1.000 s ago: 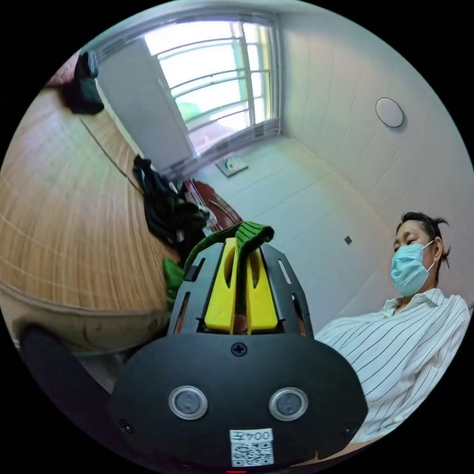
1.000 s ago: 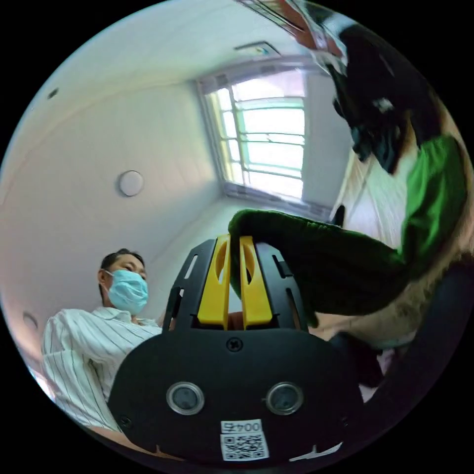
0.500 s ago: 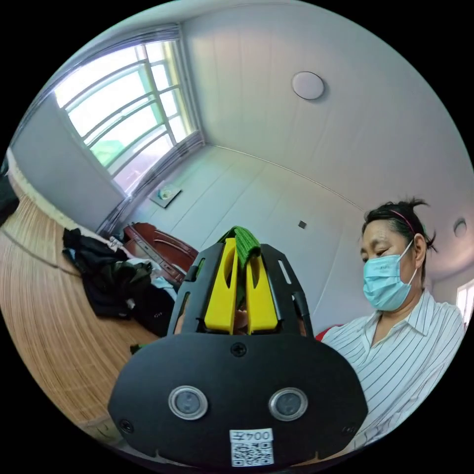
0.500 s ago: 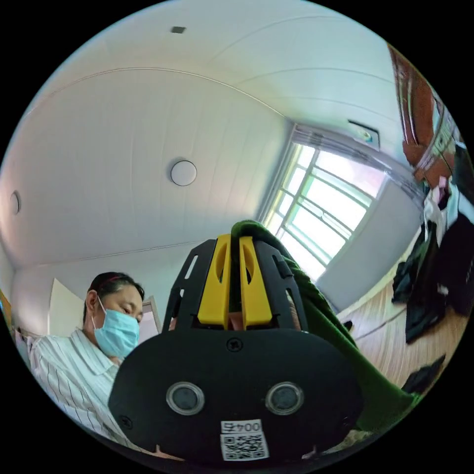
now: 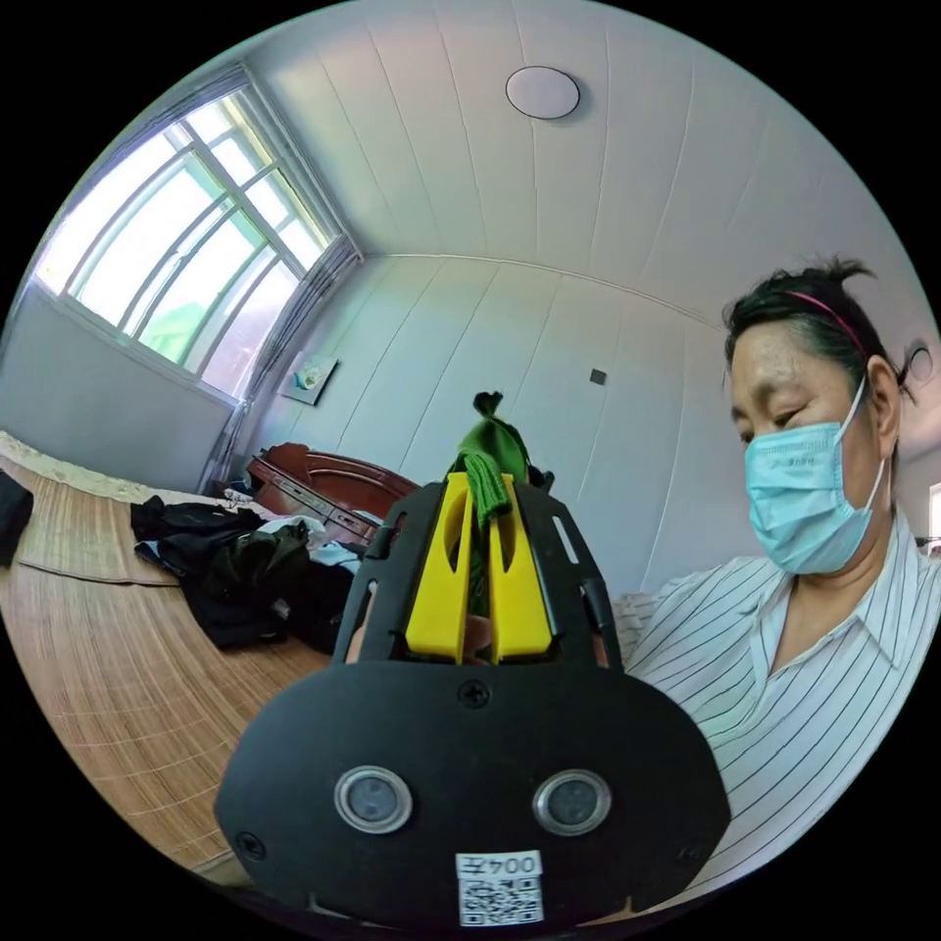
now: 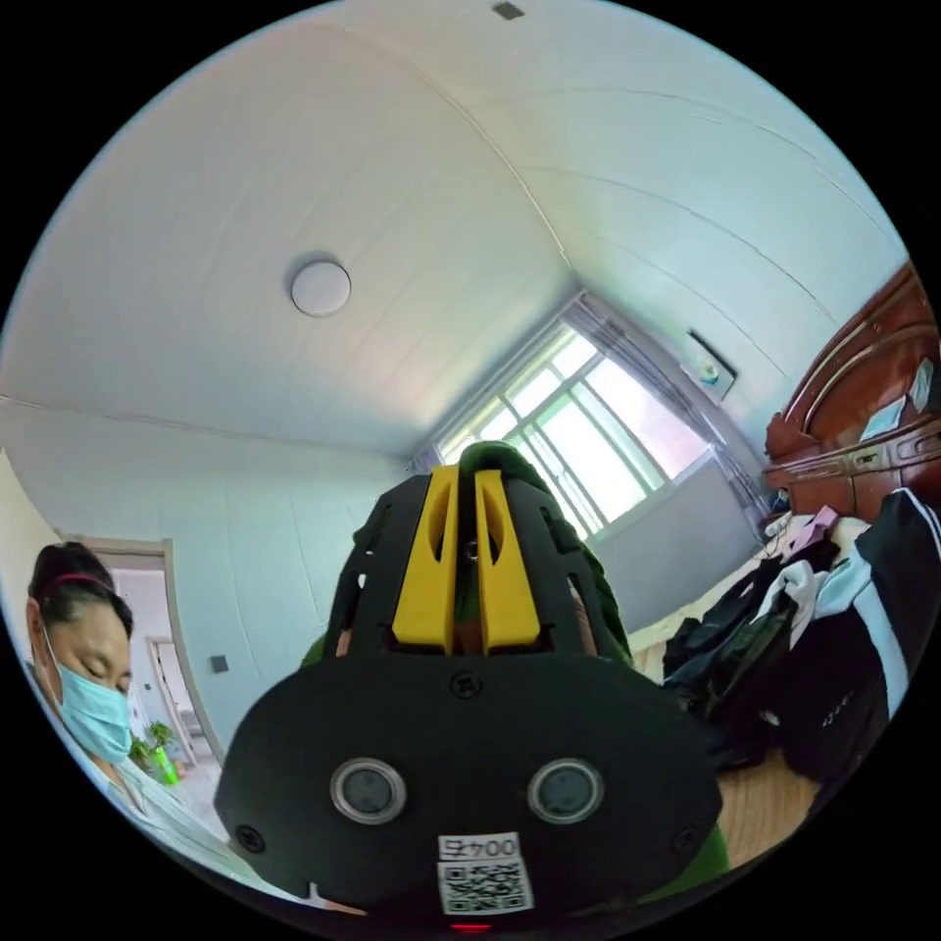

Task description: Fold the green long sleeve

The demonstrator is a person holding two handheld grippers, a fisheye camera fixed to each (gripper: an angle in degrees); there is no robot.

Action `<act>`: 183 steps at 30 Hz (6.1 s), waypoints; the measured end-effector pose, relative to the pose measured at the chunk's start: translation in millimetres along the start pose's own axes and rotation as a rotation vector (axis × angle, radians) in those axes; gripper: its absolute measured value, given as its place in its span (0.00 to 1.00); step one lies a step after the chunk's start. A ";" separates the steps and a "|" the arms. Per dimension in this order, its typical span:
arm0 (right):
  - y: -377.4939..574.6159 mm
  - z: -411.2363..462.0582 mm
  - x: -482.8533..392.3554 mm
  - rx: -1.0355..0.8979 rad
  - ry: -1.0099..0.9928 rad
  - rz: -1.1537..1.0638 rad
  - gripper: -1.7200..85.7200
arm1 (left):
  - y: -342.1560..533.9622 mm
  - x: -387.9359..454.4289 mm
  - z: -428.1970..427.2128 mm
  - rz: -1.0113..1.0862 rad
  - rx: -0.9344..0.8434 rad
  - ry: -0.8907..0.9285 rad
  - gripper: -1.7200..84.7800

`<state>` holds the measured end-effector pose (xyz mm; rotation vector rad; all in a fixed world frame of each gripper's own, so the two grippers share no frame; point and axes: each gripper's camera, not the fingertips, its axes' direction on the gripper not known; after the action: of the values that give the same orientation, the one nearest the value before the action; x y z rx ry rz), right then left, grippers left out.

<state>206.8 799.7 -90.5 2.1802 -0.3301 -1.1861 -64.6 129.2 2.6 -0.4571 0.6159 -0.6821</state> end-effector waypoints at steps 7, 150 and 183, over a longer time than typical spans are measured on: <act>89.9 239.0 9.7 -0.359 -0.131 0.052 0.06 | -28.2 -37.7 -78.9 -0.081 0.086 -0.173 0.02; 44.6 130.8 66.5 -0.719 -0.107 0.166 0.01 | -160.7 -157.2 0.1 -0.380 0.256 -0.359 0.06; 501.7 133.4 196.0 -1.468 0.205 0.236 0.02 | 28.4 -374.7 -189.0 -0.947 -0.222 -0.639 0.08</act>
<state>245.3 262.3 42.5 0.8962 0.3147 -0.6378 -405.9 374.4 -12.9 -1.1461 -0.1825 -1.2854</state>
